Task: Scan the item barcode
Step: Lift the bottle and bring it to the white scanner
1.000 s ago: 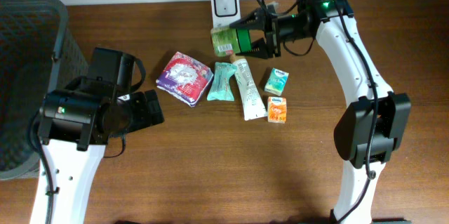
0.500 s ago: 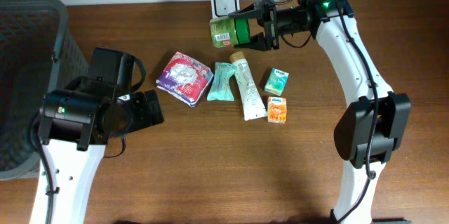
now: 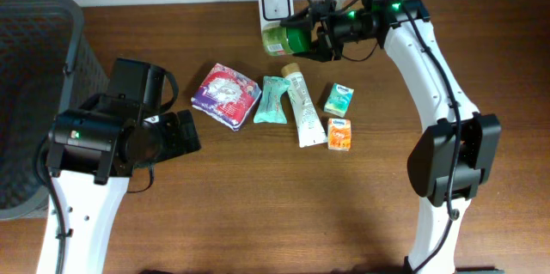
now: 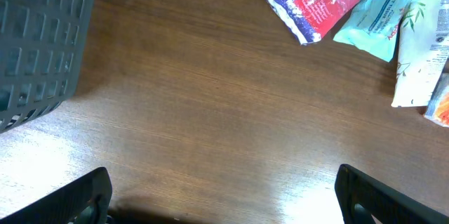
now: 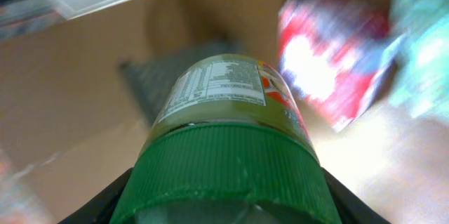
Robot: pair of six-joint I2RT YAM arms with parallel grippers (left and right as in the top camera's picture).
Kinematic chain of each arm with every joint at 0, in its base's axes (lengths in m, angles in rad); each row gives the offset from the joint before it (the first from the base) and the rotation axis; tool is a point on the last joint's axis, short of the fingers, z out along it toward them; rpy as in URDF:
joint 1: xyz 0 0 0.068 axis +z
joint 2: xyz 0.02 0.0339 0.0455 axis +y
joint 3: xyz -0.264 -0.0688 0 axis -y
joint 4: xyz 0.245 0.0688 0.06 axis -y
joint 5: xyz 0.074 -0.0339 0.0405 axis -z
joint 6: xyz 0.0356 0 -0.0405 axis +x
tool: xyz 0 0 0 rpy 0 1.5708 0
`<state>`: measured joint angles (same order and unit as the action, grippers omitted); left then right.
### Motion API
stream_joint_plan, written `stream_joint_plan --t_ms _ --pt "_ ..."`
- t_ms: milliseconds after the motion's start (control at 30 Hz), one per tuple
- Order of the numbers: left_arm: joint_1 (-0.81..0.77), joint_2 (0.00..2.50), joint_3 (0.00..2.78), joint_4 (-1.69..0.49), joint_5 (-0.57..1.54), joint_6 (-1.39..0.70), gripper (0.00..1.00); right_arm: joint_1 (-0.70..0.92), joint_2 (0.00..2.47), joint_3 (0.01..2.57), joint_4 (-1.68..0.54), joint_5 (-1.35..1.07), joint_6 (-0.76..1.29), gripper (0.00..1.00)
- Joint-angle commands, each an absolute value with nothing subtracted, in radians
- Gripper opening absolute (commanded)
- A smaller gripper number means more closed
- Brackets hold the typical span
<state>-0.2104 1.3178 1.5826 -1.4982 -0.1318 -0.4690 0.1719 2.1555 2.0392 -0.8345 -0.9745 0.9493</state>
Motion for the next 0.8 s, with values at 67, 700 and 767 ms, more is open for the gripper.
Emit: stream_joint_plan --t_ms 67,700,767 --pt "-0.213 1.314 1.584 -1.496 -0.139 -0.479 0.99 0.245 2.149 2.061 -0.794 -0.377 0.763 0.36" --pt "-0.213 1.314 1.584 -1.496 -0.139 -0.478 0.99 0.386 2.384 2.061 0.041 0.181 0.505 0.4" --pt "-0.213 1.314 1.584 -1.496 -0.139 -0.479 0.99 0.385 2.379 2.061 0.036 0.195 0.504 0.41"
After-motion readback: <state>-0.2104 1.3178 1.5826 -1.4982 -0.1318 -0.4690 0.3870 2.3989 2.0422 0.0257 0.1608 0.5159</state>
